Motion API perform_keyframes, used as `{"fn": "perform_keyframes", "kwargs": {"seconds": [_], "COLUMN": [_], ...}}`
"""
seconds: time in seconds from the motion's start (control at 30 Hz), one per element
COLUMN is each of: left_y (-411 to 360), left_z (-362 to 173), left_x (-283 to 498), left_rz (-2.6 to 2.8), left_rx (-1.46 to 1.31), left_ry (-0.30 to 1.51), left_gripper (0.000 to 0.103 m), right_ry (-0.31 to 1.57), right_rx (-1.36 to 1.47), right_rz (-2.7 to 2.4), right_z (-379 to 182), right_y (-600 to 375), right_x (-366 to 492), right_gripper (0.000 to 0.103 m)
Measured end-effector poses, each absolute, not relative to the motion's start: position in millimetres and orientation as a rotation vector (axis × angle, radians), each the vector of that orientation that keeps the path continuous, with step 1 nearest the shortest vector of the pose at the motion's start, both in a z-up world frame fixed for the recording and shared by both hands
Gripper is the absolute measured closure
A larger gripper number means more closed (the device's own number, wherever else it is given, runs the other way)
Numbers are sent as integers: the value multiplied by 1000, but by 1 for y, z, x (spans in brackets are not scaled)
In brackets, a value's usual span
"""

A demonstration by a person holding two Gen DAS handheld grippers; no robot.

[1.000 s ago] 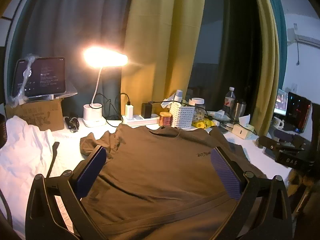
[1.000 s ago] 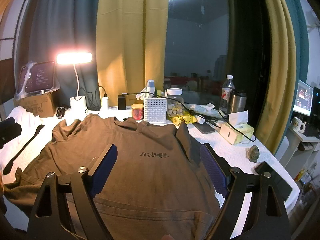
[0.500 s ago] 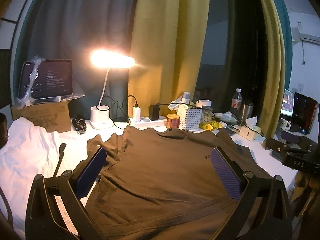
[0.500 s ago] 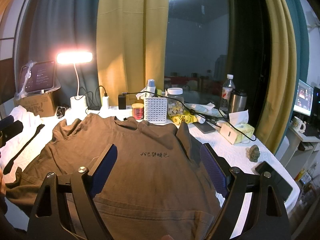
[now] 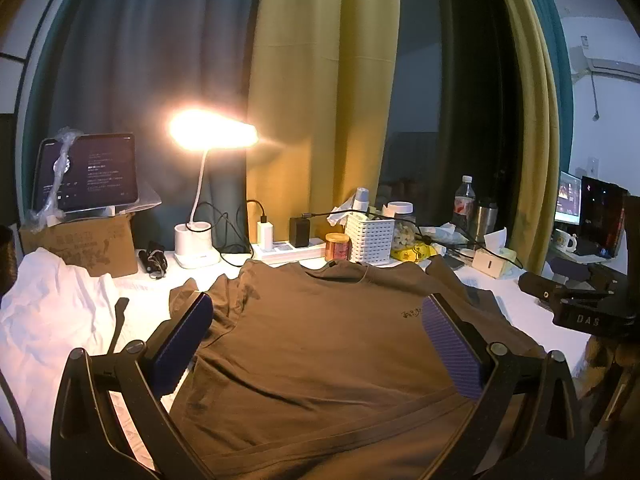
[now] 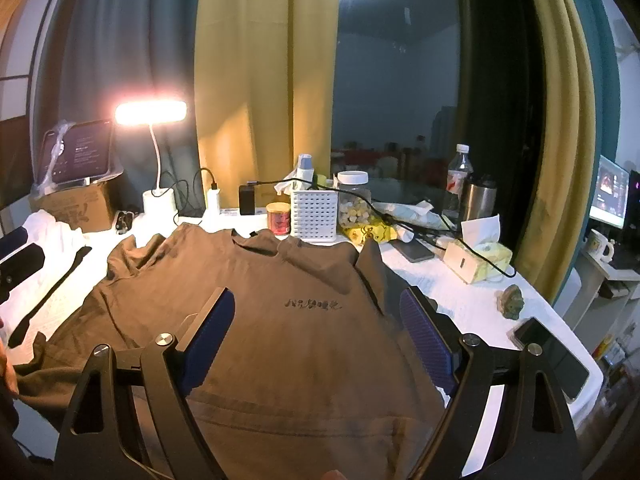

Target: Fold small clothes

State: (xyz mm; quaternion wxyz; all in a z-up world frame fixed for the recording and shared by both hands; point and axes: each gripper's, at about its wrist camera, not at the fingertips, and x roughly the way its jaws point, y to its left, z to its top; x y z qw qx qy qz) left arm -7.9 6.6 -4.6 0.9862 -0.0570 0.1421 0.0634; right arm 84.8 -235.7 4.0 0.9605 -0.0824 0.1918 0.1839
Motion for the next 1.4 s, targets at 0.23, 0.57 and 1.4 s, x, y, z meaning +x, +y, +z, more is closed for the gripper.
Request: {"fn": "perform_keyframes", "kwargs": {"seconds": [0.23, 0.57, 1.4], "left_y": [5, 1, -11], "left_z": [-4, -4, -5], "left_x": [-10, -10, 12], "left_rz": [132, 127, 68], "left_rx": [-117, -109, -79], "left_ry": [269, 269, 293], "left_gripper": [1, 1, 1], "right_ry": [389, 400, 452], "right_rx": [-168, -160, -146], "right_rz": [372, 377, 363], "right_z": [3, -2, -7], "right_y": [-236, -234, -245], "right_x": [86, 85, 114], "right_gripper": [16, 16, 16]}}
